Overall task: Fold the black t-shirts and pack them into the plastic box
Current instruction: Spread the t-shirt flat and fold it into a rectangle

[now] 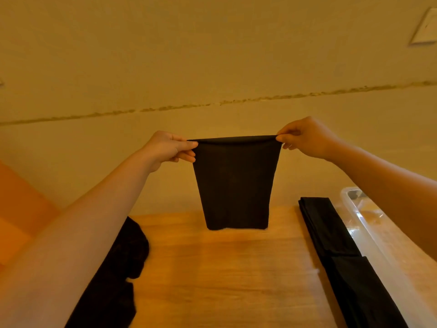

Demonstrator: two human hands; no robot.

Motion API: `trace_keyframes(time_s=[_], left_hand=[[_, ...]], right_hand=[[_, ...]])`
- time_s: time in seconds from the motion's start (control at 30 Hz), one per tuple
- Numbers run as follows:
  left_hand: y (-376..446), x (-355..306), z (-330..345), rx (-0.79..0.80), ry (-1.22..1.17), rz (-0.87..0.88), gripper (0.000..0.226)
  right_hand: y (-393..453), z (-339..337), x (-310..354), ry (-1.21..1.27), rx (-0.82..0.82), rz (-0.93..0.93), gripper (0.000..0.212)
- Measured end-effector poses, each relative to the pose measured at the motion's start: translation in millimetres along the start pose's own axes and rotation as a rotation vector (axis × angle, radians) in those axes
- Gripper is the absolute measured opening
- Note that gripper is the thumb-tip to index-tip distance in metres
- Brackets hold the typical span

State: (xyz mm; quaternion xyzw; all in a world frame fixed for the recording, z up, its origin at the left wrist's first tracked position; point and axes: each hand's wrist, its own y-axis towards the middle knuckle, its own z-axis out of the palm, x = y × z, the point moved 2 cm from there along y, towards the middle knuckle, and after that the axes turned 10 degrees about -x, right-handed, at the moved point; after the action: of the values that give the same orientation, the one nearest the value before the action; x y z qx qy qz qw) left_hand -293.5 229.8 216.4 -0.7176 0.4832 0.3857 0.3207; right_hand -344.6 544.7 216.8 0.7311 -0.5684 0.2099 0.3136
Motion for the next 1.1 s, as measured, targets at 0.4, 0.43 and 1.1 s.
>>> trace_keyframes(time_s=[0.4,0.43,1.1], left_hand=[[-59,88,35,-0.131,-0.095,0.067,0.015],[-70,110,44,-0.135,-0.079,0.037,0.016],[-246,335,134,-0.21,0.618,0.506,0.027]], right_hand=[[-77,65,-60,0.067,-0.107,-0.206,0.02],[-95,79,-72,0.05,-0.096,-0.259,0.021],[-320,202,-188,-0.254,0.126,-0.418,0.052]])
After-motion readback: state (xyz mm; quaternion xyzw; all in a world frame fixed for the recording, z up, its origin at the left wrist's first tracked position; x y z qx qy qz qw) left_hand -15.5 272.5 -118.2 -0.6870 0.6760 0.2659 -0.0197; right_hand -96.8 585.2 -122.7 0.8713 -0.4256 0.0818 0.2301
